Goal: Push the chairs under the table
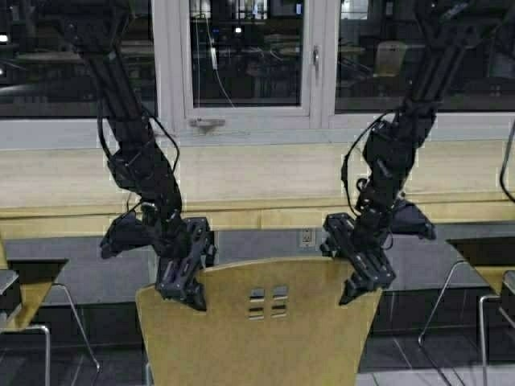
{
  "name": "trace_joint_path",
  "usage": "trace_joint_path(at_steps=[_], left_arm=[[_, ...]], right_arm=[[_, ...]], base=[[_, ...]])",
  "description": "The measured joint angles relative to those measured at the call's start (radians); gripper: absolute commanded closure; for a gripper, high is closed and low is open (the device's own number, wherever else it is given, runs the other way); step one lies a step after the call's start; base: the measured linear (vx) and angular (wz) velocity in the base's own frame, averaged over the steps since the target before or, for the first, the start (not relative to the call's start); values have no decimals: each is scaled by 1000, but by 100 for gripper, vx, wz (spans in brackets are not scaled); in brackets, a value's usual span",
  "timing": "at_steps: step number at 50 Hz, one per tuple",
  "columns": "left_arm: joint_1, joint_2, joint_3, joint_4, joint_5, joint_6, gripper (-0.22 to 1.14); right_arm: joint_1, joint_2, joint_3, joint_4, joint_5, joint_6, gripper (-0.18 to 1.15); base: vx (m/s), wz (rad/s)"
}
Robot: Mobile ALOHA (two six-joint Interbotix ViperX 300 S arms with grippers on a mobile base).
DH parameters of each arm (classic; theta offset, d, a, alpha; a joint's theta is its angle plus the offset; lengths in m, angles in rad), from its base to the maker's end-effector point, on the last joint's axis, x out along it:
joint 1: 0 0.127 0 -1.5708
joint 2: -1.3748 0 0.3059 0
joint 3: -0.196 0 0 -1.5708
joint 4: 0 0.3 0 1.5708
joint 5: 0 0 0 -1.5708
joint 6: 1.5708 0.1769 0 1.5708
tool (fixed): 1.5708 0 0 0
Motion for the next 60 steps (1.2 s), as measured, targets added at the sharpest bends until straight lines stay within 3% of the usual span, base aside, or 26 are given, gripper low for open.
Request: trace_joint_path(at_steps=[7,16,21,60], left_arm=[[0,14,-3,0,0,-9,24],[2,23,-2,-11,2,-44,72],[6,25,-2,-12,2,-57,89],[35,21,17,-11,29,-58,88]], right_arm=[[2,12,-11,0,-3,-3,25],[-2,14,-28,3,-3,3,75],[-3,14,-28,3,2,9,94],[18,-11,44,18,18,43,93]], base=[[0,0],[0,1],[1,2],[13,2]])
